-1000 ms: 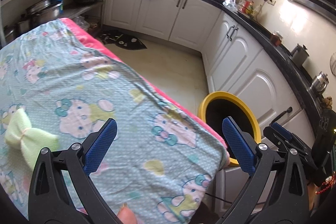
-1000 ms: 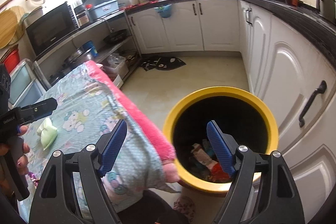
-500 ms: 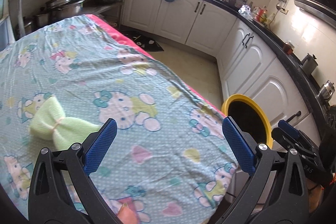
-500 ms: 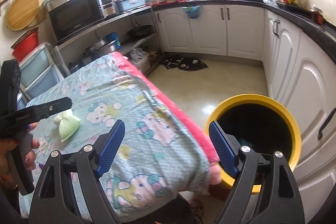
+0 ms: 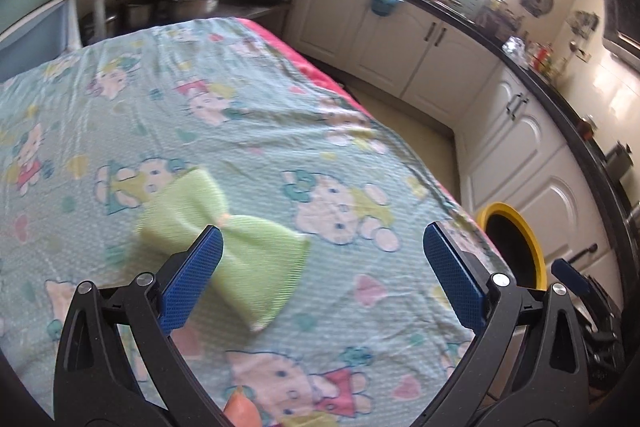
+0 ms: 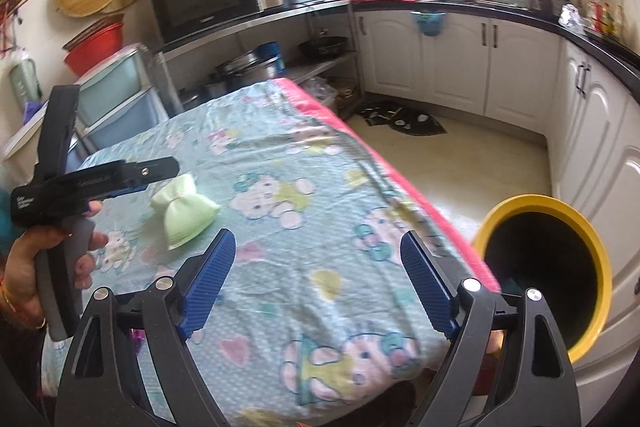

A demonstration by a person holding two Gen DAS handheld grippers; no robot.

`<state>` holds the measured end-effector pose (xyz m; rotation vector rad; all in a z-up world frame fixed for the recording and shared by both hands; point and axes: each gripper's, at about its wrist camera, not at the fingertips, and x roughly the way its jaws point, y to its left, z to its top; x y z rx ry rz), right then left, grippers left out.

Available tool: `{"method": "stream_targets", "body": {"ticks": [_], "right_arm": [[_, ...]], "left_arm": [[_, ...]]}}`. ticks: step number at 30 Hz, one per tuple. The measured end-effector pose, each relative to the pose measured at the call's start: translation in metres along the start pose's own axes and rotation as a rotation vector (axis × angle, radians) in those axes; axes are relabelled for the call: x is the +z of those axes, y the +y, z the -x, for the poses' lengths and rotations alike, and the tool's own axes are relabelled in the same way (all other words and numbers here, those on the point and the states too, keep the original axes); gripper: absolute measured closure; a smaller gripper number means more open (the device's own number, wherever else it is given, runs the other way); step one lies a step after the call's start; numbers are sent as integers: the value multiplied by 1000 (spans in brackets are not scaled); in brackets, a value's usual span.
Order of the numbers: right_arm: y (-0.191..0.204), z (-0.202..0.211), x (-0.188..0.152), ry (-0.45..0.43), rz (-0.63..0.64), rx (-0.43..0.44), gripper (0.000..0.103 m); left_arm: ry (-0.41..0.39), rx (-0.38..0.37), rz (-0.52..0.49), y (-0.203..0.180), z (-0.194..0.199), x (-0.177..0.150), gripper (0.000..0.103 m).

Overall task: Collect trash
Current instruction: 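Move both open tools back over the table toward the remaining items, then grasp the purple snack wrapper with the right tool while the left grasps the green mesh scrubber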

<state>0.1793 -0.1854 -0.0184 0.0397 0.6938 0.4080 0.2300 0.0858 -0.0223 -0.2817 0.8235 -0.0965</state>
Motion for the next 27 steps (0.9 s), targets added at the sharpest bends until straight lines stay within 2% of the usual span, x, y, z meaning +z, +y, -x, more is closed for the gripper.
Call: {"method": "stream_targets", "body": {"ticks": [13,22,27], "right_arm": [[72,-18,-7,57,128,135,20],[127,-37,-33,150,243,255,20],[152,-49,-47,195,300,304,20]], "left_arm": [[23,67,152,75,5,-4,11],[87,30,247,107,-16,-9,11],[126,-13,270,109,-31,-8,11]]}}
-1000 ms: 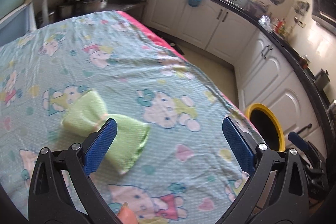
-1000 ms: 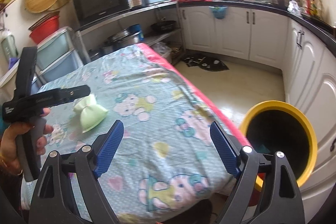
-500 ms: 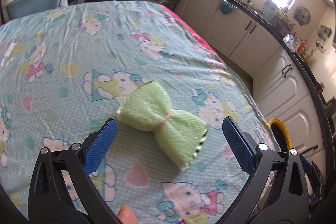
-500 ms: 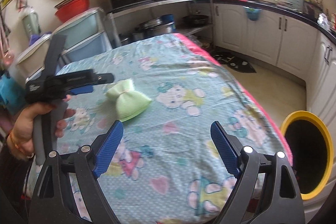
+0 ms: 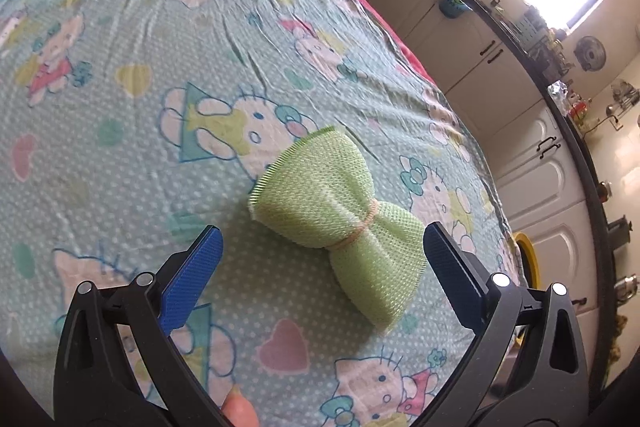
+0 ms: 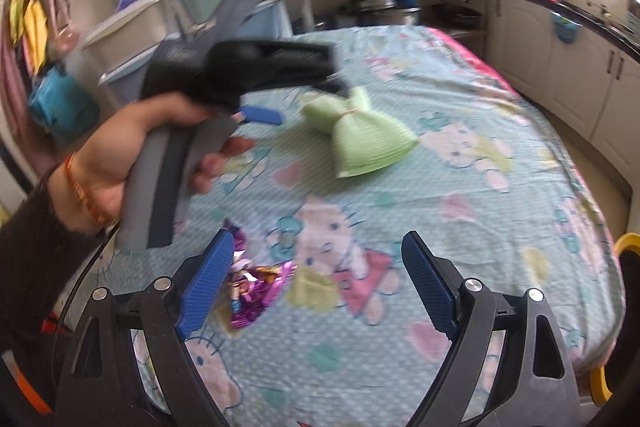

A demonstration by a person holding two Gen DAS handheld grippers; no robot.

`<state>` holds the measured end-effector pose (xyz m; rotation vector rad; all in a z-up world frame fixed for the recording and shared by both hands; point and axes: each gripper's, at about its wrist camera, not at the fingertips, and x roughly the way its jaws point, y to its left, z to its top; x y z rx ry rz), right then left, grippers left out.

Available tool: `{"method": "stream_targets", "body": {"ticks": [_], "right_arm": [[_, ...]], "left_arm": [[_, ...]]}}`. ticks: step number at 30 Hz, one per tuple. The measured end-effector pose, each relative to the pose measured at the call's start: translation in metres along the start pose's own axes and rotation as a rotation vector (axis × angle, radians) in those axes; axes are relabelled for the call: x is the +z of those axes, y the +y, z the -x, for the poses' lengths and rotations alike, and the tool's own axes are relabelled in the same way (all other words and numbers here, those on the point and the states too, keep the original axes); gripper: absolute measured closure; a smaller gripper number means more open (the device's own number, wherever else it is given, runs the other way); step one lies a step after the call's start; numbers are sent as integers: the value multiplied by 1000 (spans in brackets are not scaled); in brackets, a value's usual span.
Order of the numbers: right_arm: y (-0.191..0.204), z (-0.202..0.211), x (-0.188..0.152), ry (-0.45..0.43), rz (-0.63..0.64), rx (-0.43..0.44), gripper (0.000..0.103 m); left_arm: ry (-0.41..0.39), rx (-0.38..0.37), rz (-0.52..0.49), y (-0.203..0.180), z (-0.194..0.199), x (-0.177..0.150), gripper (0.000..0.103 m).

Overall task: Collect trash
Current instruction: 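Grasp the purple snack wrapper with the right tool while the left grasps the green mesh scrubber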

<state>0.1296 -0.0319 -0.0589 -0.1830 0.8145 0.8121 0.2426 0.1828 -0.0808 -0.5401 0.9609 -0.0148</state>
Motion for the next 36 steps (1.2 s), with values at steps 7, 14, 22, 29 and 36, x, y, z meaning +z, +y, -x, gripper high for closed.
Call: {"method": "stream_targets", "body": {"ticks": [7,14,22,29,36], "right_arm": [[19,-34,-7,79,64,54,20],[34,-66,-8,161,144,84,32],[41,-74,-10,181,195,69,60],[21,-57,-14,164,131,67,66],[1,-32,-20,120,65,51,66]], "left_arm": [[57,-33,56,3,-28,14,14],[48,-13,65,9,-37,25,33],[20,7,43,14,-33,26,49],[-5,-5,22,12,-22,17,63],[-22,-52,4,9,-1,5,76]]}}
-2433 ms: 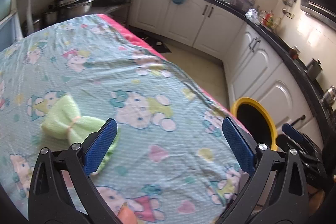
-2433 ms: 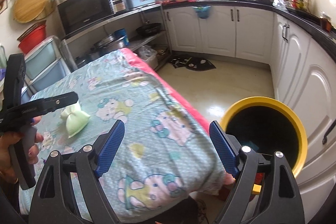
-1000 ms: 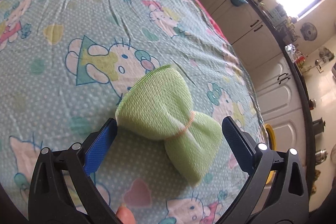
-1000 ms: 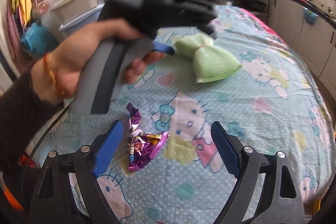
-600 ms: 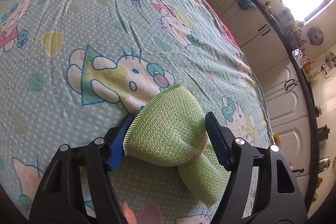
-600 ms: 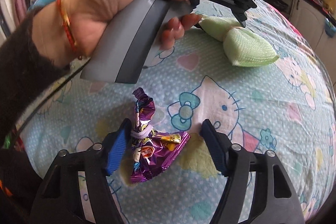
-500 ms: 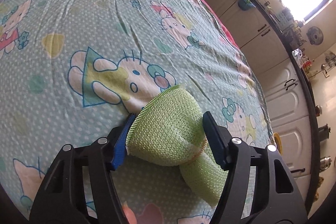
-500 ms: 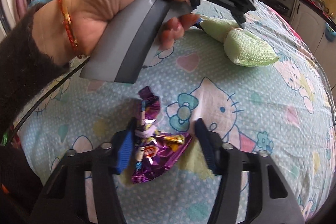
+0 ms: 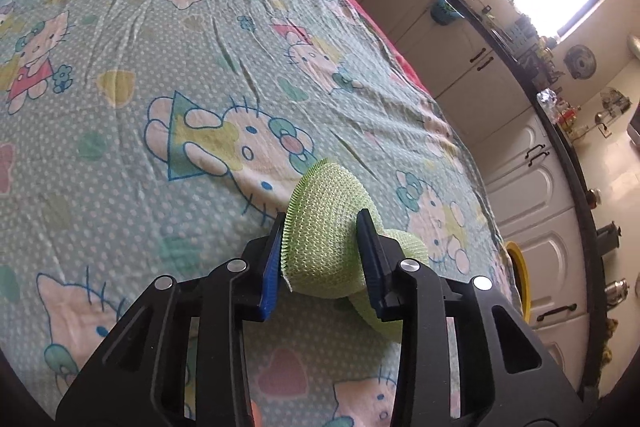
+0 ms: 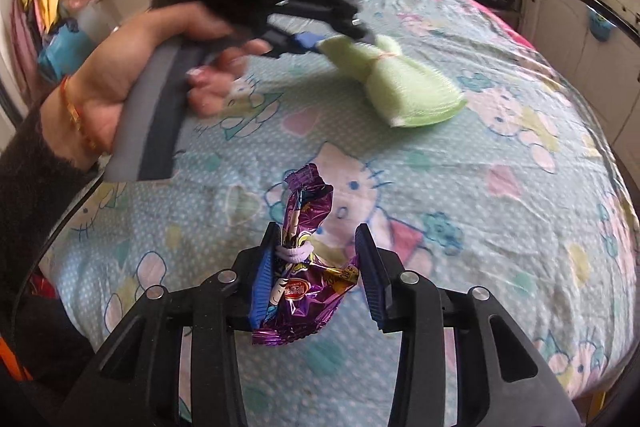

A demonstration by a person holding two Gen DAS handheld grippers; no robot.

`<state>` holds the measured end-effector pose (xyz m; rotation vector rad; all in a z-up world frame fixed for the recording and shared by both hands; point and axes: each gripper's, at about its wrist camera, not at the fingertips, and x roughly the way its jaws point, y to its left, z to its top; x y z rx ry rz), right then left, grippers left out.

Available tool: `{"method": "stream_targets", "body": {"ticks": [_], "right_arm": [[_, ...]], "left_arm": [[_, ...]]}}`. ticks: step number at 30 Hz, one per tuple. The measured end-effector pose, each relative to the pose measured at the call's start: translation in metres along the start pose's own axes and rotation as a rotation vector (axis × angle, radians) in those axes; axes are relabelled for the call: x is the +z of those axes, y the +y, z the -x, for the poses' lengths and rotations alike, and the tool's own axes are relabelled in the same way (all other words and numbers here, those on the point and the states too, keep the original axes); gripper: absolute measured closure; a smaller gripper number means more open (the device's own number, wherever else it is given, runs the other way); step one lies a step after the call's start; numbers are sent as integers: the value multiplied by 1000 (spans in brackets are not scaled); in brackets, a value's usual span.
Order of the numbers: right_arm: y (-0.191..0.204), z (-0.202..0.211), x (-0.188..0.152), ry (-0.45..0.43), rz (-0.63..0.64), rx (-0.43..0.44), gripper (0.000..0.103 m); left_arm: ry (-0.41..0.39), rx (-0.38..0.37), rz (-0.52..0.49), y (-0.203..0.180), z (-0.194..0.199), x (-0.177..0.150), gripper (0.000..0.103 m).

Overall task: Collect trash
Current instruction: 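Grasp the purple snack wrapper with the right tool while the left grasps the green mesh scrubber, then carry the purple wrapper and green scrubber over the yellow bin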

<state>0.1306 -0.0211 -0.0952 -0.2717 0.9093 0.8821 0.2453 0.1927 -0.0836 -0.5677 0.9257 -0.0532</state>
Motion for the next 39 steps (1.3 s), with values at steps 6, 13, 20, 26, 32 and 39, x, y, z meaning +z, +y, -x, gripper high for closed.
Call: {"method": "stream_targets", "body": {"ticks": [6,13,20,26,32,39], "right_arm": [[-21,25,-8,-45,-45,-30,66],[-49,55,-9,-99,-110,-87,66],[-80,85,-16,-154,-179,-146,66],[-104,106,-24,-191,-231,-201,67],[-124,130,-38,-222,-283,-260,67],[-149,157,-57,-253,-349,-328,67]], "left_arm": [[-20,-42,-65,-26,17,-14,79],[-44,-88,-173,-73,31,-17,79],[-56,-109,-274,-119,29,-20,79],[-54,-133,-330,-154,19,-22,79],[-56,-164,-385,-190,11,-25,79],[-46,-205,-445,-232,1,-32,79]]}}
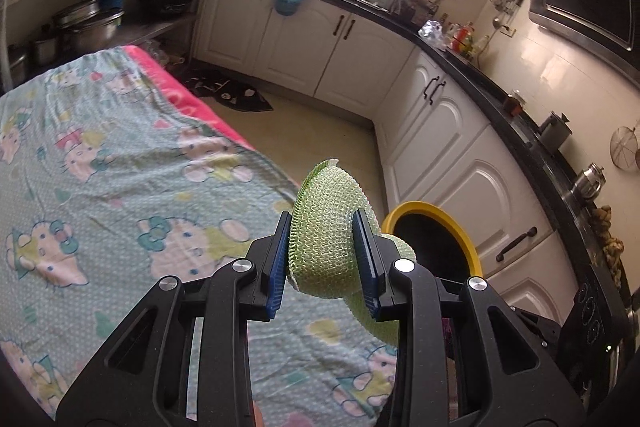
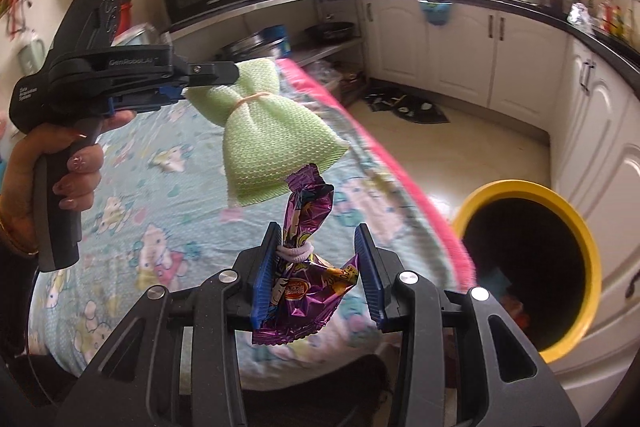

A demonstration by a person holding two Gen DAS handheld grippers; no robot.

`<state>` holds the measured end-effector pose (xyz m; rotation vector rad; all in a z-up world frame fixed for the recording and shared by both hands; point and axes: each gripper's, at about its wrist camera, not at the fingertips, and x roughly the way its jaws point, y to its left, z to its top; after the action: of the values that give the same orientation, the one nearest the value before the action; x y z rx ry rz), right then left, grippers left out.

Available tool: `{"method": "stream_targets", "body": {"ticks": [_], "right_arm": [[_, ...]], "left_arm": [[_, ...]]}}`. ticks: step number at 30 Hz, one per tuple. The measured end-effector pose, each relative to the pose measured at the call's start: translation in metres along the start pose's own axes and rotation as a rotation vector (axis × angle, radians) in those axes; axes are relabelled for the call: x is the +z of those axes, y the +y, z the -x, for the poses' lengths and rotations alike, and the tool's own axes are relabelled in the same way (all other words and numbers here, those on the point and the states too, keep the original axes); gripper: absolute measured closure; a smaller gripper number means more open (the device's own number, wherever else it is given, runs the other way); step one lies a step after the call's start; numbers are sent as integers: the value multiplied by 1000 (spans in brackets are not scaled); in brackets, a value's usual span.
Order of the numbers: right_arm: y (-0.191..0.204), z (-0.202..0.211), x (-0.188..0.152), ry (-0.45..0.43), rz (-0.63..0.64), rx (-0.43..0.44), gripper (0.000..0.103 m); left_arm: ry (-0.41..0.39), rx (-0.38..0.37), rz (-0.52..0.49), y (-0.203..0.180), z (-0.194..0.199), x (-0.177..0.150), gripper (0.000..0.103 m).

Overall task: Collect trash
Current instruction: 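Carry the purple wrapper and green scrubber over the yellow bin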

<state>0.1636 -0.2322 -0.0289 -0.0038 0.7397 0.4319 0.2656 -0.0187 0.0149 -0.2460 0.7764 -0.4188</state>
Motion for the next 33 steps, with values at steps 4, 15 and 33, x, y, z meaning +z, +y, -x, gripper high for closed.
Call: {"method": "stream_targets", "body": {"ticks": [4,15,33], "right_arm": [[-20,13,-3,-17,-32,-38,67],[-50,37,-9,-59,-91,-114,67],[-85,68,-10,-119,-182,-215,67]], "left_arm": [[6,-28,-30,-21,-10,4,79],[11,-80,-85,-57,-17,6,79],[-18,-131,-187,-115,-29,8,79]]}}
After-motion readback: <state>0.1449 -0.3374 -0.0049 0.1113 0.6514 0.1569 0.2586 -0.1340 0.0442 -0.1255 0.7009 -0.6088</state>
